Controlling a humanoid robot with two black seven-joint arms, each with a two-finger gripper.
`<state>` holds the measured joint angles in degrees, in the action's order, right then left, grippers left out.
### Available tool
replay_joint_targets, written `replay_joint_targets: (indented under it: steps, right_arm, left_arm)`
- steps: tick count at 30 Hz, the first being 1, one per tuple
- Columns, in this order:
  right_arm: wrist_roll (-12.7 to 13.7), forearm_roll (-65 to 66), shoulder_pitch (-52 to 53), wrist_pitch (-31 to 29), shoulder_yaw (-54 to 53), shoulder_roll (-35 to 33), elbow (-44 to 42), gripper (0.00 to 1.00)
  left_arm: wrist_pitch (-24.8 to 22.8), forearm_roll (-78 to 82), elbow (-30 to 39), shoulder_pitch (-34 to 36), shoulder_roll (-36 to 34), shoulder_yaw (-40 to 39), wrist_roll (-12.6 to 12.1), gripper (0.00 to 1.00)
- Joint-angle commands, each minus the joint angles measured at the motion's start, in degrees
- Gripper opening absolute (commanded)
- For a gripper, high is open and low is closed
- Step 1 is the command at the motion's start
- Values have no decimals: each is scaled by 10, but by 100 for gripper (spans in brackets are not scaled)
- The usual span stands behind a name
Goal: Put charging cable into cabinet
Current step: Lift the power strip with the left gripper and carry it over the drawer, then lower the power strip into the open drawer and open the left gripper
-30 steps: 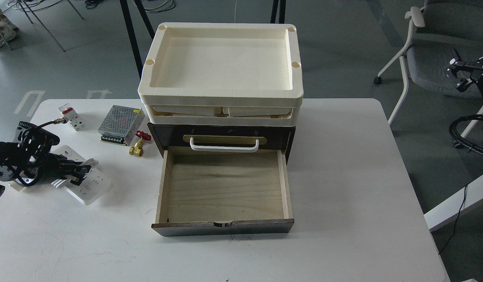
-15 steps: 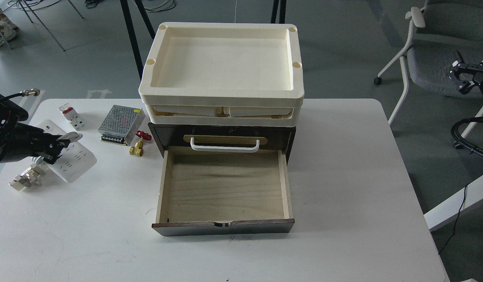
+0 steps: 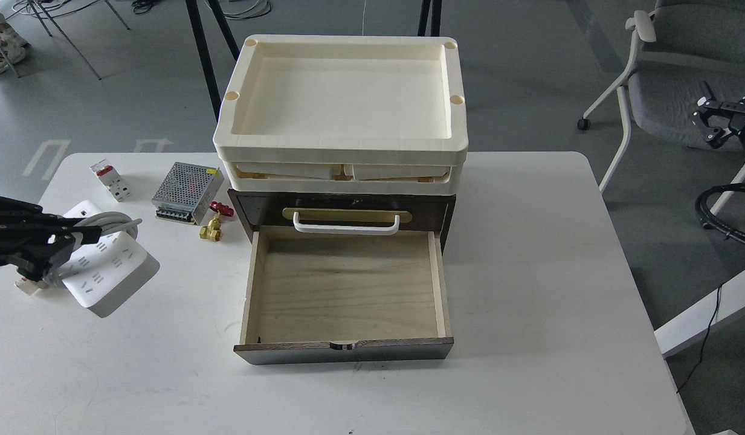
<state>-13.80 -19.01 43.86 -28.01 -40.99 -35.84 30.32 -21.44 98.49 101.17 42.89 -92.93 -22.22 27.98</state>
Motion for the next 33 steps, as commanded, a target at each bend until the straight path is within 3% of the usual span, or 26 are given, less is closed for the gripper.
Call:
replay_joint_targets:
  steps: [1,4,14,22,33]
  right_arm:
    - [-1,0,-3,0,-1,0,-1,100]
    - [0,0,-6,0,-1,0,-1,100]
    - [0,0,-6,0,-1,0,-22,100]
    - [0,0,-10,0,-1,0,-25,100]
    - [0,0,-11,0,-1,0,-25,100]
  left_arm:
    - [-30,-82,2,0,30,1,0,0]
    - [-66,-161,2,-1,67,0,0,0]
    - [-66,-383,-4,-13,253,2,0,0]
    - [-57,-409,-110,-49,386,2,0,0]
    - [-46,-401,-198,-107,437,3,0,0]
